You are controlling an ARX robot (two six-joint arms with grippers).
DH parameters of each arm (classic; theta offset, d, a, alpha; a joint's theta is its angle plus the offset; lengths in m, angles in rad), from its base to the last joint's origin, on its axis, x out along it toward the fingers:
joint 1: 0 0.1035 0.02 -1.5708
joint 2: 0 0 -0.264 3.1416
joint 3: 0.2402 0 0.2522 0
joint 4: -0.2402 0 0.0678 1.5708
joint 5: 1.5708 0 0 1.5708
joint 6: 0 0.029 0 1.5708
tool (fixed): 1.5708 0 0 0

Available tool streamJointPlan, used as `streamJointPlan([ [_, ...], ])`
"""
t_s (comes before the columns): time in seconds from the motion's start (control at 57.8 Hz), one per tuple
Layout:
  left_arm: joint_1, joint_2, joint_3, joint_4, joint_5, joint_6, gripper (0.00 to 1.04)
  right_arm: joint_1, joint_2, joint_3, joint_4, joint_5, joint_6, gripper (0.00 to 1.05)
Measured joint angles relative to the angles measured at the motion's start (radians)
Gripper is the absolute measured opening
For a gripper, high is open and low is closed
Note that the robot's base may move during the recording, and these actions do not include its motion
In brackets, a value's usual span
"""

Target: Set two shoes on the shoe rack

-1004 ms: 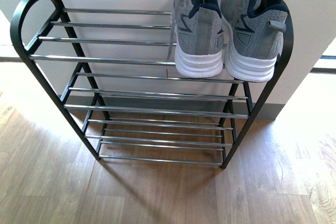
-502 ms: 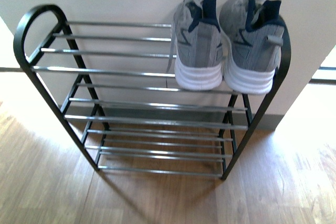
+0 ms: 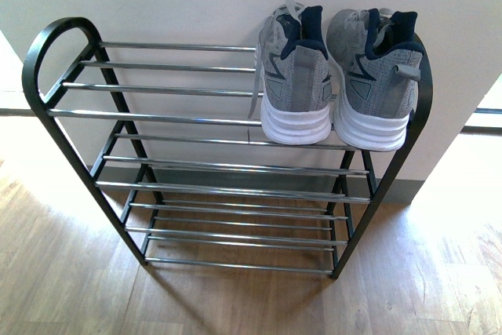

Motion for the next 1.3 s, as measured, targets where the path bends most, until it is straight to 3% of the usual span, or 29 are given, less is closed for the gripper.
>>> streamJointPlan([
  [0.121,0.019,-0.026,-0.056,0.032,0.021,0.000,0.01,0.000,0.000,0.000,0.000,0.000,0.000,0.96],
  [0.225,0.034,-0.096,-0.084,-0.019,0.039,0.000,0.01,0.000,0.000,0.000,0.000,0.000,0.000,0.96],
  [0.277,0.085,-0.158,-0.095,-0.064,0.106,0.001,0.01,0.000,0.000,0.000,0.000,0.000,0.000,0.96],
  [0.346,0.114,-0.231,-0.107,-0.124,0.109,0.001,0.01,0.000,0.000,0.000,0.000,0.000,0.000,0.96],
  [0.623,0.116,-0.474,-0.133,-0.333,0.119,0.001,0.01,0.000,0.000,0.000,0.000,0.000,0.000,0.96],
  [1.298,0.116,-0.804,-0.134,-0.644,0.119,0.001,0.01,0.000,0.000,0.000,0.000,0.000,0.000,0.96],
])
